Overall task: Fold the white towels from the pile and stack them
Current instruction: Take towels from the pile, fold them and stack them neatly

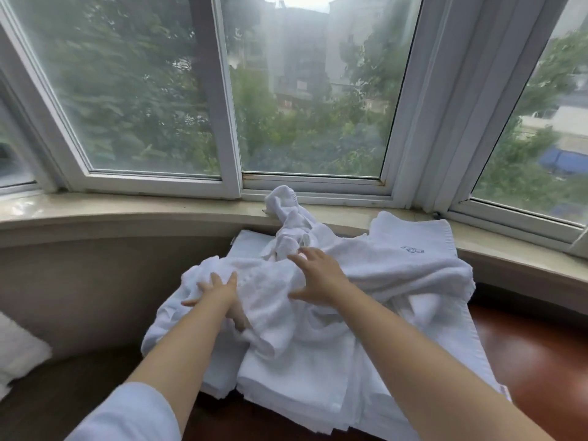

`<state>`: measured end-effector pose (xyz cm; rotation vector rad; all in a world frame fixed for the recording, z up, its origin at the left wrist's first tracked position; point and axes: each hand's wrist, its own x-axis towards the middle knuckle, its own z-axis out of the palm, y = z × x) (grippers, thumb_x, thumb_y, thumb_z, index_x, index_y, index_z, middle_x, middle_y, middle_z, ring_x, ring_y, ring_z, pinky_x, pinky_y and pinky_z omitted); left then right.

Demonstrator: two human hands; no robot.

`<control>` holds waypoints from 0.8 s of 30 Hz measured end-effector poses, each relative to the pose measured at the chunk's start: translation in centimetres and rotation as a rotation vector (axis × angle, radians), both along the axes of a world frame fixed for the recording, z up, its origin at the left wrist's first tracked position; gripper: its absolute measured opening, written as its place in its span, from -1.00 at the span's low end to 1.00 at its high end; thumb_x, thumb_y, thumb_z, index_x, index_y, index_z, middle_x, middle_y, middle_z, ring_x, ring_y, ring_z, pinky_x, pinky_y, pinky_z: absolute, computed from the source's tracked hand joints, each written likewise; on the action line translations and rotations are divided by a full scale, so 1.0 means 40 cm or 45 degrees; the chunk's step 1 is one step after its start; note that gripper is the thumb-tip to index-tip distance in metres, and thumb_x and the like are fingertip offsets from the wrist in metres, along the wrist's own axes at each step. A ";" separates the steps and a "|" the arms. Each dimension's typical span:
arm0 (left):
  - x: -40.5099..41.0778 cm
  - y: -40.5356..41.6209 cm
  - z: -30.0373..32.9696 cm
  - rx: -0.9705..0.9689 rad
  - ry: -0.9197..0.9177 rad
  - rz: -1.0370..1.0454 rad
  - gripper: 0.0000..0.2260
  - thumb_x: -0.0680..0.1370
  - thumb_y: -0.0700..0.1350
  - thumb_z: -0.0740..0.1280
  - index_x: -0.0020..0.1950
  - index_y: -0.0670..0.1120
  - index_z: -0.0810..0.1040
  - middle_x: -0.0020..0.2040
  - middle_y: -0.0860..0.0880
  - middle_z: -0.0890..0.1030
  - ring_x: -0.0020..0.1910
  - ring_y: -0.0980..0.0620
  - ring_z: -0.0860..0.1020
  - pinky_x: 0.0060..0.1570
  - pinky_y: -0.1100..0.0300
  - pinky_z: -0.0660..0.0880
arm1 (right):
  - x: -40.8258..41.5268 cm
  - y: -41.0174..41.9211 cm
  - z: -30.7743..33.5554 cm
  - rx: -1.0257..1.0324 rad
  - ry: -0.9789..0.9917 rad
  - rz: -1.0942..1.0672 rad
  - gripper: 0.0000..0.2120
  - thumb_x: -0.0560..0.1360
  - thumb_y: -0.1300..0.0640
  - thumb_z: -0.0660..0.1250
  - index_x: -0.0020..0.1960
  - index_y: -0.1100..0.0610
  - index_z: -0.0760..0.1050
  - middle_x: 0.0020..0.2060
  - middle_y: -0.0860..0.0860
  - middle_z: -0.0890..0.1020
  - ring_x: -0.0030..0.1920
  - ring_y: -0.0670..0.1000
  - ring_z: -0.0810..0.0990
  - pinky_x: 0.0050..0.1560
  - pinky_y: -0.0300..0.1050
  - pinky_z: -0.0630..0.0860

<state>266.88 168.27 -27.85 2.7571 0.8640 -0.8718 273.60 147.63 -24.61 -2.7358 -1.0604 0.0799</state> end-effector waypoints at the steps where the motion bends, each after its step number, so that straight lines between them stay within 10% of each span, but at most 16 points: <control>1: 0.001 0.016 -0.015 -0.025 0.007 0.004 0.26 0.24 0.20 0.57 0.49 0.18 -0.43 0.52 -0.12 -0.41 0.50 -0.32 -0.29 0.35 -0.42 0.11 | -0.007 0.029 -0.016 -0.056 0.021 0.042 -0.16 0.38 -0.23 0.40 0.53 -0.06 0.10 0.52 0.03 0.14 0.51 0.07 0.08 0.46 0.03 0.09; 6: 0.014 0.069 -0.077 -0.146 -0.152 0.065 0.23 0.25 0.13 0.56 0.49 0.22 -0.41 0.51 -0.15 -0.40 0.52 -0.29 -0.13 0.39 -0.21 0.24 | -0.016 0.120 -0.077 -0.229 0.161 0.059 -0.01 0.31 -0.30 0.43 0.54 -0.11 -0.05 0.53 0.00 0.06 0.52 0.10 -0.01 0.44 0.21 -0.02; 10: 0.034 0.092 -0.079 -0.134 -0.486 0.283 -0.21 0.44 0.13 0.36 0.56 0.04 0.03 0.48 -0.16 0.20 0.40 -0.20 0.31 0.22 -0.06 0.45 | -0.009 0.143 -0.087 -0.240 0.204 0.015 0.06 0.28 -0.29 0.46 0.55 -0.12 -0.13 0.54 0.02 -0.03 0.53 0.10 -0.04 0.43 0.25 0.00; 15: 0.083 0.119 0.078 -0.094 -0.840 0.411 -0.63 0.43 0.07 0.34 0.17 -0.08 0.54 0.16 -0.10 0.59 0.12 -0.16 0.56 0.01 0.08 0.52 | 0.004 0.166 -0.045 -0.059 0.265 -0.110 0.17 0.24 -0.31 0.48 0.54 -0.15 -0.26 0.56 0.04 -0.05 0.54 0.08 -0.03 0.45 0.26 -0.05; 24: 0.097 -0.037 0.357 -0.823 -1.436 0.323 -0.25 0.30 -0.16 0.46 0.47 0.06 0.34 0.32 0.01 0.50 0.26 0.02 0.48 0.19 0.26 0.39 | -0.024 0.184 0.093 0.747 0.278 -0.328 0.23 0.16 -0.30 0.50 0.49 -0.21 -0.32 0.49 -0.08 0.17 0.44 0.03 0.28 0.37 0.07 0.30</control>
